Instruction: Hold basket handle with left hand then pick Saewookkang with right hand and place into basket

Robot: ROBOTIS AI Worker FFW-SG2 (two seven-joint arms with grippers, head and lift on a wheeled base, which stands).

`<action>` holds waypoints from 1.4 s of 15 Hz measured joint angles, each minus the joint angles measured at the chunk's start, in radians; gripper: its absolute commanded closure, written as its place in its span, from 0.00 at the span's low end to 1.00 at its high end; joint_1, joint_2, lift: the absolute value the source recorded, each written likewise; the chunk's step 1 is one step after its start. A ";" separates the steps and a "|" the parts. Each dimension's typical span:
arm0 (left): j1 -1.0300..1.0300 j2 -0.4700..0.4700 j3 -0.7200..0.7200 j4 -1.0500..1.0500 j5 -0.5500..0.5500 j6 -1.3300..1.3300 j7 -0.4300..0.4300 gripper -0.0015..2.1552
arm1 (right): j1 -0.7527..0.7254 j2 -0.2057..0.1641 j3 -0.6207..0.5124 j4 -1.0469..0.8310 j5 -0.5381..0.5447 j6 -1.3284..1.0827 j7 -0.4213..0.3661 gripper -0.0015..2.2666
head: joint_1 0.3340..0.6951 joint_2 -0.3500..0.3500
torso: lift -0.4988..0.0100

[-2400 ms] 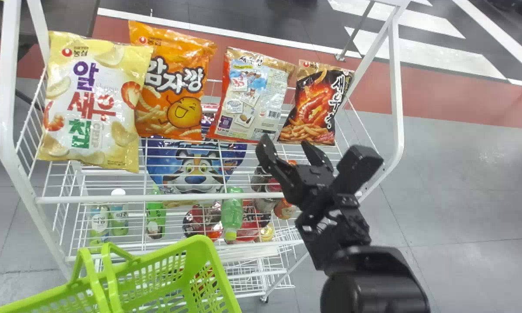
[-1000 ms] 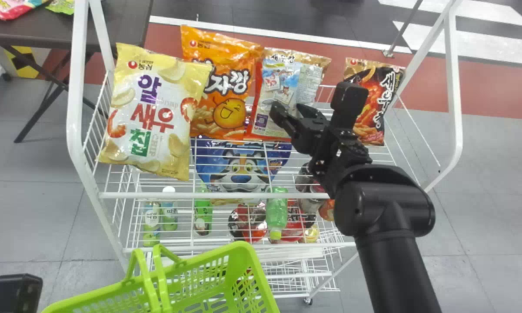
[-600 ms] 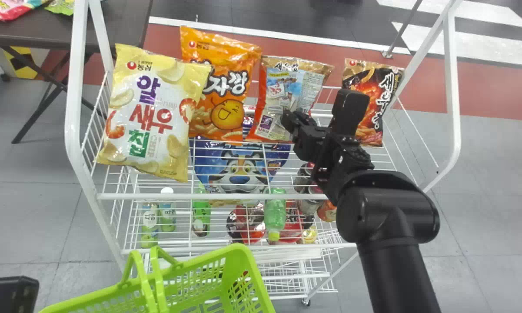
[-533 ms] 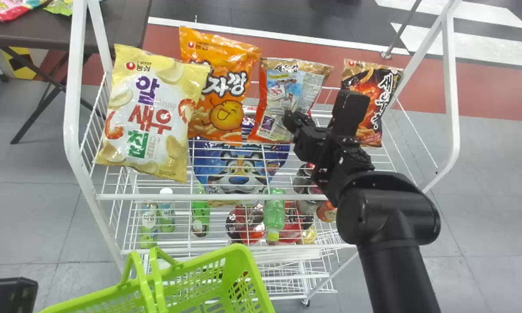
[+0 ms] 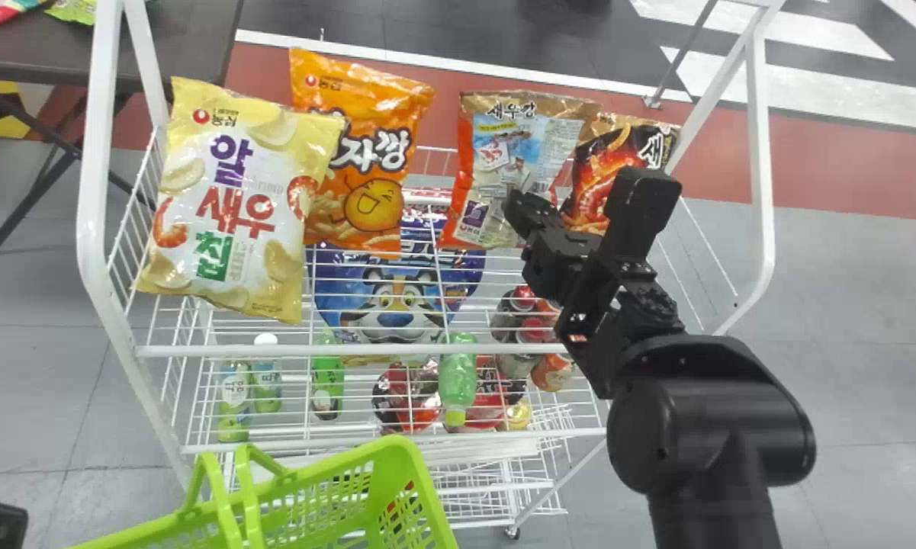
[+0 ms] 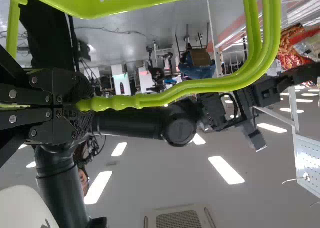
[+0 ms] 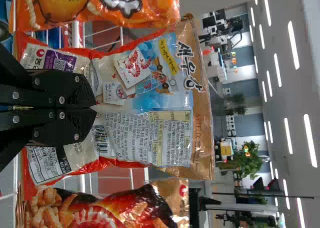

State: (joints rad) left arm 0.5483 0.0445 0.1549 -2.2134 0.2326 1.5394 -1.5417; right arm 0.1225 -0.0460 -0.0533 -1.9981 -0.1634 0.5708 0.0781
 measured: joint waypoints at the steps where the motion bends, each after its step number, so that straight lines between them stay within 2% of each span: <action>1: 0.001 0.000 -0.002 0.000 0.000 0.000 0.000 1.00 | 0.028 0.000 0.000 -0.065 0.000 0.048 0.000 0.99 | 1.00 0.11 | 0.95; 6: 0.003 0.000 -0.012 -0.003 -0.001 0.000 0.002 1.00 | 0.166 0.008 -0.002 -0.348 -0.006 0.345 -0.001 0.99 | 1.00 0.09 | 0.95; 10: 0.010 0.000 -0.017 -0.013 -0.001 0.000 0.003 1.00 | 0.232 0.008 -0.016 -0.547 -0.052 0.710 0.023 0.99 | 1.00 0.08 | 0.95; 13: 0.016 0.000 -0.017 -0.019 -0.001 0.000 0.003 1.00 | 0.278 0.007 -0.002 -0.642 -0.095 0.875 0.038 0.99 | 1.00 0.11 | 0.95; 16: 0.019 0.000 -0.017 -0.021 -0.001 0.000 0.003 1.00 | 0.307 0.006 0.053 -0.725 -0.135 0.984 0.047 0.99 | 1.00 0.20 | 0.95; 18: 0.021 0.000 -0.017 -0.022 0.000 0.000 0.003 1.00 | 0.323 0.002 0.106 -0.756 -0.140 0.992 0.049 0.99 | 1.00 0.31 | 0.95; 21: 0.022 -0.001 -0.017 -0.023 0.000 0.000 0.005 1.00 | 0.349 -0.004 0.177 -0.775 -0.140 0.993 0.047 0.99 | 1.00 0.40 | 0.95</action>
State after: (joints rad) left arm 0.5706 0.0436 0.1380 -2.2363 0.2331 1.5394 -1.5368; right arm 0.4710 -0.0496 0.1241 -2.7726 -0.3037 1.5641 0.1247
